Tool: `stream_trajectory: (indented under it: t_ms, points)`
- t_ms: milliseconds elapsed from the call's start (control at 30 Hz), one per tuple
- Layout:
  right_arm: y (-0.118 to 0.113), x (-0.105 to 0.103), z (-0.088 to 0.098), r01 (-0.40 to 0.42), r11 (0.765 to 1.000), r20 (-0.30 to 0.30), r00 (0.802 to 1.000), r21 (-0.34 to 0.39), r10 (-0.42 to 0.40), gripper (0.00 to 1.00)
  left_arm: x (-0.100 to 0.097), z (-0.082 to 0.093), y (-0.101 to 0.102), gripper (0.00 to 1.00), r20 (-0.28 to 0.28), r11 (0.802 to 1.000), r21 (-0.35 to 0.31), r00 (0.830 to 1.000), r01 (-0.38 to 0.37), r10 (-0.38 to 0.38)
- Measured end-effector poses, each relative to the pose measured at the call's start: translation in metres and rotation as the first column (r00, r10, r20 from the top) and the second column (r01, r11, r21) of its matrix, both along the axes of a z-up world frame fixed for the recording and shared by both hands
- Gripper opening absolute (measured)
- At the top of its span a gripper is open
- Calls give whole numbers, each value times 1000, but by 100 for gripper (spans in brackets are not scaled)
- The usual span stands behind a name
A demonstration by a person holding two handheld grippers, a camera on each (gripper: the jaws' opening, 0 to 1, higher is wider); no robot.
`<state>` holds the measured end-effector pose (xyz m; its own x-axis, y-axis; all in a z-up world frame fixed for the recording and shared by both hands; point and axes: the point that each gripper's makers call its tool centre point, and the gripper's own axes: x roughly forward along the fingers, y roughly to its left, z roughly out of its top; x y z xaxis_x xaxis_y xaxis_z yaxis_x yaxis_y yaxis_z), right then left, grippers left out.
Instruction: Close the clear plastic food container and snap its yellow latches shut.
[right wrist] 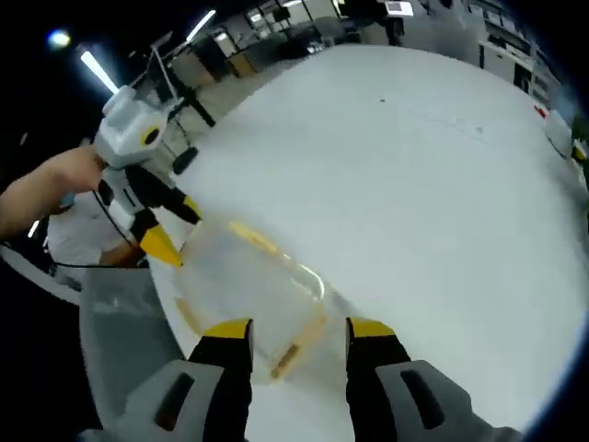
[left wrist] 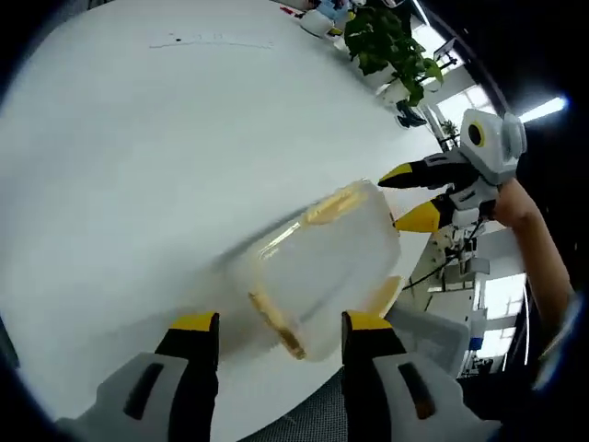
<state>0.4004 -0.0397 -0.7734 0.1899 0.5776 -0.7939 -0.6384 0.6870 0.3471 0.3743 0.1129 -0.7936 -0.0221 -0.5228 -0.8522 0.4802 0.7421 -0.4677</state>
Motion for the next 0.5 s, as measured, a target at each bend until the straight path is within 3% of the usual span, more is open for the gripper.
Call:
stream_trajectory:
  t_ms: [133, 200, 233, 500]
  points:
    - [9, 4, 7, -29, 1000, 21, 999, 11, 29, 43, 1, 3, 3, 54, 34, 999, 20, 998, 44, -44]
    - [19, 6, 13, -88, 996, 72, 994, 21, 87, 44, 4, 5, 3, 54, 66, 997, 23, 995, 69, -71]
    - [21, 3, 15, -76, 997, 51, 996, 14, 76, 44, 4, 7, 3, 54, 76, 997, 23, 994, 78, -79]
    - [32, 3, 20, -133, 991, 85, 988, 6, 132, 42, 6, 16, -4, 57, 139, 991, 17, 981, 133, -134]
